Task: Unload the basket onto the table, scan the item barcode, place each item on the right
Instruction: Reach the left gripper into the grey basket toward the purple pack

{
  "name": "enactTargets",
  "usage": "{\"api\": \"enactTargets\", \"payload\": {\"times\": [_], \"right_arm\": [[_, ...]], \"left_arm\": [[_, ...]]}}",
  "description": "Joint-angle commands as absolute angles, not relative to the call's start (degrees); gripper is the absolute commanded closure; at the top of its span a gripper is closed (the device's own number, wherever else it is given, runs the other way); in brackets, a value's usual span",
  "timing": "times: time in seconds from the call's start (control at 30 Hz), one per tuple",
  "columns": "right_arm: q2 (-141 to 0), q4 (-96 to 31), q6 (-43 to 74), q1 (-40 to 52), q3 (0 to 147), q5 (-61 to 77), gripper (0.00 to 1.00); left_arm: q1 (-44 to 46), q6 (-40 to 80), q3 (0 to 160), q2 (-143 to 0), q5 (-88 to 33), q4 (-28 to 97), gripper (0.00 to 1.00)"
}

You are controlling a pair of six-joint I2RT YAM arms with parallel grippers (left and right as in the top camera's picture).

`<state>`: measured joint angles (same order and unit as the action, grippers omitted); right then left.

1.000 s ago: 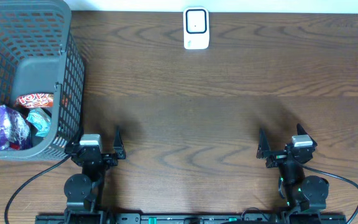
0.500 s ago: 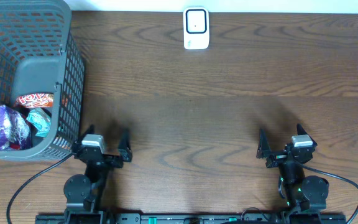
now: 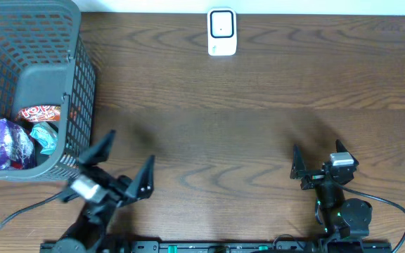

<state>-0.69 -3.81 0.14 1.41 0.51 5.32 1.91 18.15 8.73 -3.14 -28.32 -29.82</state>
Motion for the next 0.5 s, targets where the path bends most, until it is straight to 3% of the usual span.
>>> {"api": "enactTargets", "payload": {"times": [0.0,0.23,0.33,0.47], "right_arm": [[-0.4,-4.0,-0.5,1.9,0.3,5.0,0.01],[-0.4,-4.0,-0.5,1.9,0.3,5.0,0.01],[-0.4,-4.0,-0.5,1.9,0.3,5.0,0.01],[-0.4,-4.0,-0.5,1.9,0.3,5.0,0.01]], "left_arm": [[1.7,13.6,20.6,-9.6,-22.2,-30.5,0.02],[1.7,-0.7,49.0,-35.9,-11.8,-26.4,0.02],[1.0,-8.6,65.8,-47.9,-6.7,-12.6,0.03],[-3.8,-14.1,91.1,-64.7,6.5,15.3,0.02]]}}
